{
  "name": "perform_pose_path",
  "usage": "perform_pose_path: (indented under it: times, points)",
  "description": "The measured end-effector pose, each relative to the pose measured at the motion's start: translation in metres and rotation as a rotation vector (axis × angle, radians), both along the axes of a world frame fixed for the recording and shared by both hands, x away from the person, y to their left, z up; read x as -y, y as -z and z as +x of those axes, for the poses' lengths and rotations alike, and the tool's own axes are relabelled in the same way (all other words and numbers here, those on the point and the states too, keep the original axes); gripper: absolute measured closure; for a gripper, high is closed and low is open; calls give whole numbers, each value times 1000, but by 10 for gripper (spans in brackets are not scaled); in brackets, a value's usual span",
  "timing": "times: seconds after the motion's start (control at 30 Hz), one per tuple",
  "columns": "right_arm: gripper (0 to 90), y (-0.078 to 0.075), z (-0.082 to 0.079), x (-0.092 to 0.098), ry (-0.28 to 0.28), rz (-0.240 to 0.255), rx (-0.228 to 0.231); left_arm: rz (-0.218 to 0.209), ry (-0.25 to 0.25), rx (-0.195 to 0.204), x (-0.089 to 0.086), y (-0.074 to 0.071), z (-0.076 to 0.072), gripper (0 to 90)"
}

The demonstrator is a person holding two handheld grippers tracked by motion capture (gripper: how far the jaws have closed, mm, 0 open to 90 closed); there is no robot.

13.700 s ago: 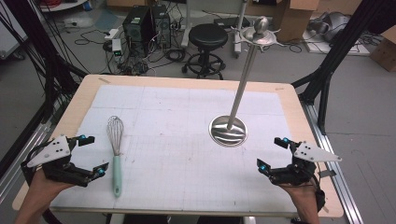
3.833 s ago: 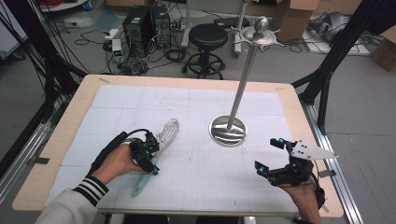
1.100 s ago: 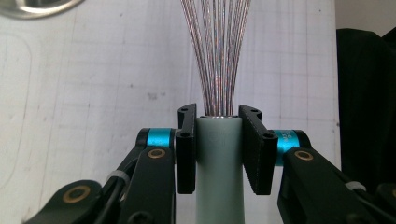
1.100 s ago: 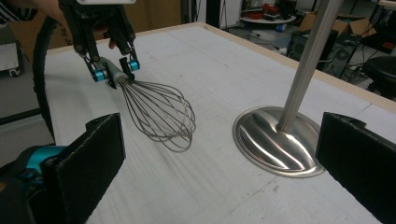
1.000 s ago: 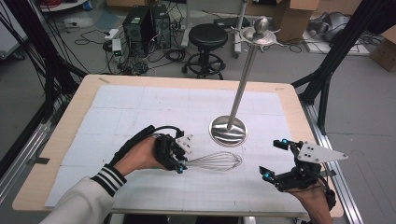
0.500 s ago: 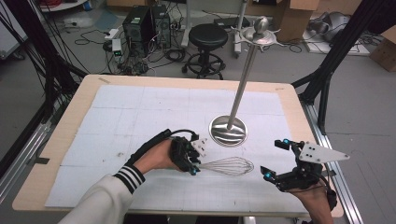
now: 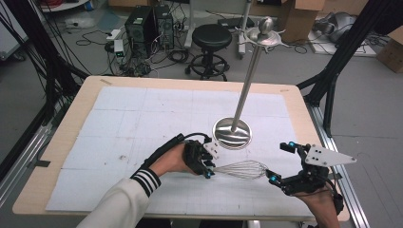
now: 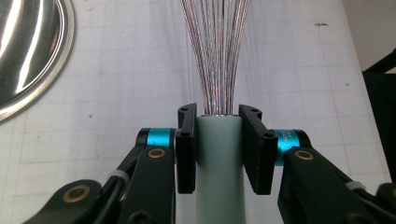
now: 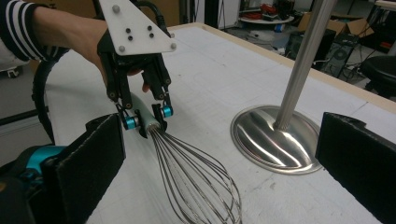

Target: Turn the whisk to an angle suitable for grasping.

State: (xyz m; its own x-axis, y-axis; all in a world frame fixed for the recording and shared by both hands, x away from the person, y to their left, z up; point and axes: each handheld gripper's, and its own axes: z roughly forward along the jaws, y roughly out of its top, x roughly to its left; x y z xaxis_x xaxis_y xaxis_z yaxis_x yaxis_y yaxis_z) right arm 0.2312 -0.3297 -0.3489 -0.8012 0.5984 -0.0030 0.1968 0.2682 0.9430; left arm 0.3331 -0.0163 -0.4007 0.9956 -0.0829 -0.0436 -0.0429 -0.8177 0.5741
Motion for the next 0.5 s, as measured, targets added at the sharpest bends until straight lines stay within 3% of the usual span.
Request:
perform_pose_path:
  times: [0.13, 0.23, 0.3, 0.37, 0.5]
  points:
    - [5, 0, 0, 1, 0, 0, 0, -18, -7, -9, 3, 2, 1, 692]
    - [5, 0, 0, 1, 2, 0, -2, -13, 4, 10, 6, 4, 1, 691]
    - [5, 0, 0, 1, 1, -1, 0, -4, -15, 40, 8, 7, 0, 689]
    - [5, 1, 0, 0, -1, -1, -2, 12, -29, 39, 9, 9, 0, 683]
    - [5, 2, 0, 0, 0, 0, -5, -40, -37, 31, 7, 4, 1, 599]
